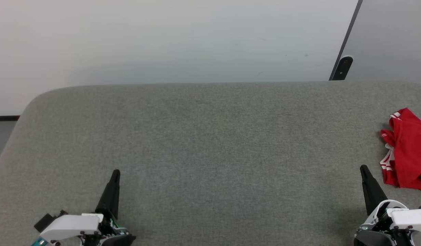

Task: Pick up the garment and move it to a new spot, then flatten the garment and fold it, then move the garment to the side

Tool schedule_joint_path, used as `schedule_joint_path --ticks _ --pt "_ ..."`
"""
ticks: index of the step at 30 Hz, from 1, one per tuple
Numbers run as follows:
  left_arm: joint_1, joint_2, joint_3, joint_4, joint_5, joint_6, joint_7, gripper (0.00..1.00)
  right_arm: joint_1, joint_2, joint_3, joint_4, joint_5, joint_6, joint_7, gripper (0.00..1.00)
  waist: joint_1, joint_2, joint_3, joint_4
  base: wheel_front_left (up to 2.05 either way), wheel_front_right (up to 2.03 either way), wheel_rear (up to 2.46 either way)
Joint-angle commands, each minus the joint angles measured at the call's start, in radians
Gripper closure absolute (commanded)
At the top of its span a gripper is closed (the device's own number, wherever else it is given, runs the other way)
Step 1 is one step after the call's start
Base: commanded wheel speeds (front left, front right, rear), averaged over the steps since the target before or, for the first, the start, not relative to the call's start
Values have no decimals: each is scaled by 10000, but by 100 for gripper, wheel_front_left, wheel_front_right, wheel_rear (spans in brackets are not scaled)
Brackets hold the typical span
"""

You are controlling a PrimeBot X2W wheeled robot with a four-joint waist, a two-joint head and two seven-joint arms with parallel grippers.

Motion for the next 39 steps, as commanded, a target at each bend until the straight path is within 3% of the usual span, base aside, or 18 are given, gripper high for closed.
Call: schedule_joint_path --ticks 1,39 --pt "-108 -7 21 -10 -32 -31 27 100 -33 36 -1 -16 39 -7 23 100 0 0 0 0 0 0 0" --pt "-107 -7 19 -11 -33 -31 25 100 -33 36 1 -18 41 -7 22 100 0 0 0 0 0 0 0"
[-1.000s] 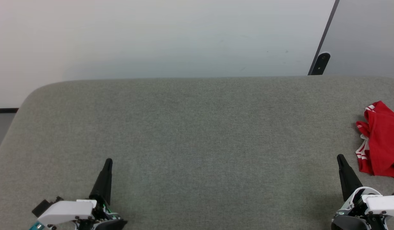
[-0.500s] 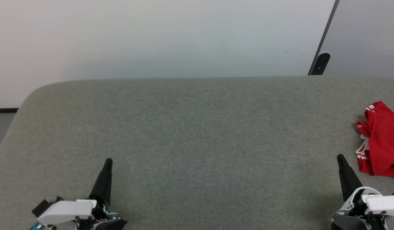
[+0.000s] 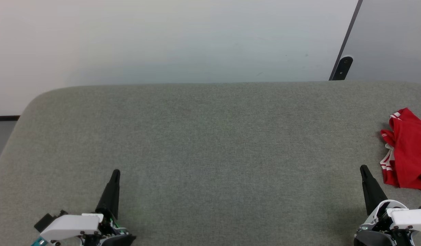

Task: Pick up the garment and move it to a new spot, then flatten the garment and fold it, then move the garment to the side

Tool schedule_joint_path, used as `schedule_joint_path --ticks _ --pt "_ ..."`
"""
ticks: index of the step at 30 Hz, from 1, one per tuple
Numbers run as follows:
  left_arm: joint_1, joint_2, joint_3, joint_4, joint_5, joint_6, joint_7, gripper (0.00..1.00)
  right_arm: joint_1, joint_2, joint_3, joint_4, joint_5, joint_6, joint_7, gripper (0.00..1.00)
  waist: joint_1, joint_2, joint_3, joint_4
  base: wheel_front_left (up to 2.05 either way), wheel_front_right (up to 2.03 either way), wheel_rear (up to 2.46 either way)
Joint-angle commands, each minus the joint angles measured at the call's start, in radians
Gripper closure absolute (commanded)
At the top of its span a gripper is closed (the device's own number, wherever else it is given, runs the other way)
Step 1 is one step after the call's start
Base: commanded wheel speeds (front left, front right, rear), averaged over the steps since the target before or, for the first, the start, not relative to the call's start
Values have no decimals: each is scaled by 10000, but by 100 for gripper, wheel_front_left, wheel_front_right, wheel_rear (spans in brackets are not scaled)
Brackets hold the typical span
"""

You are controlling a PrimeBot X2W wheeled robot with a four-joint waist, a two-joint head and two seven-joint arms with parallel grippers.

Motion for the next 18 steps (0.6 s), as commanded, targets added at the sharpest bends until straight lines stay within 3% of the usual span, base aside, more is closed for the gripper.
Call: schedule_joint_path --ticks 1,18 --pt "-105 -7 24 -11 -33 -32 25 100 -33 36 1 -20 41 -7 22 100 0 0 0 0 0 0 0" --pt "-104 -6 22 -11 -34 -31 25 100 -33 36 2 -20 41 -7 21 100 0 0 0 0 0 0 0"
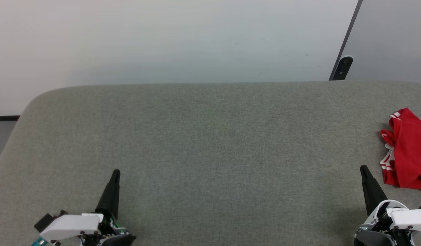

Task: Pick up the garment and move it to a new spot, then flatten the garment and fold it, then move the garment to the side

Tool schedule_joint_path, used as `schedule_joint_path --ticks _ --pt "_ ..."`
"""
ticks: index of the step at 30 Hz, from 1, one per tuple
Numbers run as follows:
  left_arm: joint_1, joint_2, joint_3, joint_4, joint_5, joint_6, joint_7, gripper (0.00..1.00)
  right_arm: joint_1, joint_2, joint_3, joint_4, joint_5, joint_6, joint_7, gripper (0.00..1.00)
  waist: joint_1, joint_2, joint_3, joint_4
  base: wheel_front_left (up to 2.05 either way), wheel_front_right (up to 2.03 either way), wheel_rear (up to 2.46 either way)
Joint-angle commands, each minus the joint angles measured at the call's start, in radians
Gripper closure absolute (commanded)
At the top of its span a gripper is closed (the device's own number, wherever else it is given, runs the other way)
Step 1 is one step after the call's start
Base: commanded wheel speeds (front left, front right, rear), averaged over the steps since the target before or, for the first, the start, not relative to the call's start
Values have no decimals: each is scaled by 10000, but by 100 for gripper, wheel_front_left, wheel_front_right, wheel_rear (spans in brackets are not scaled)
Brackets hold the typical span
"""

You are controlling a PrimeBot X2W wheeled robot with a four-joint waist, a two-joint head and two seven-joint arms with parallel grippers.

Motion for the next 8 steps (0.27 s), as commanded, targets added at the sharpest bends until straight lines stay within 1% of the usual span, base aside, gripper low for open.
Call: schedule_joint_path --ticks 1,8 --pt "-103 -4 23 -11 -34 -31 24 100 -33 36 2 -20 41 -7 21 100 0 0 0 0 0 0 0" --pt "-103 -4 24 -11 -34 -32 24 100 -33 36 2 -20 42 -7 21 100 0 0 0 0 0 0 0"
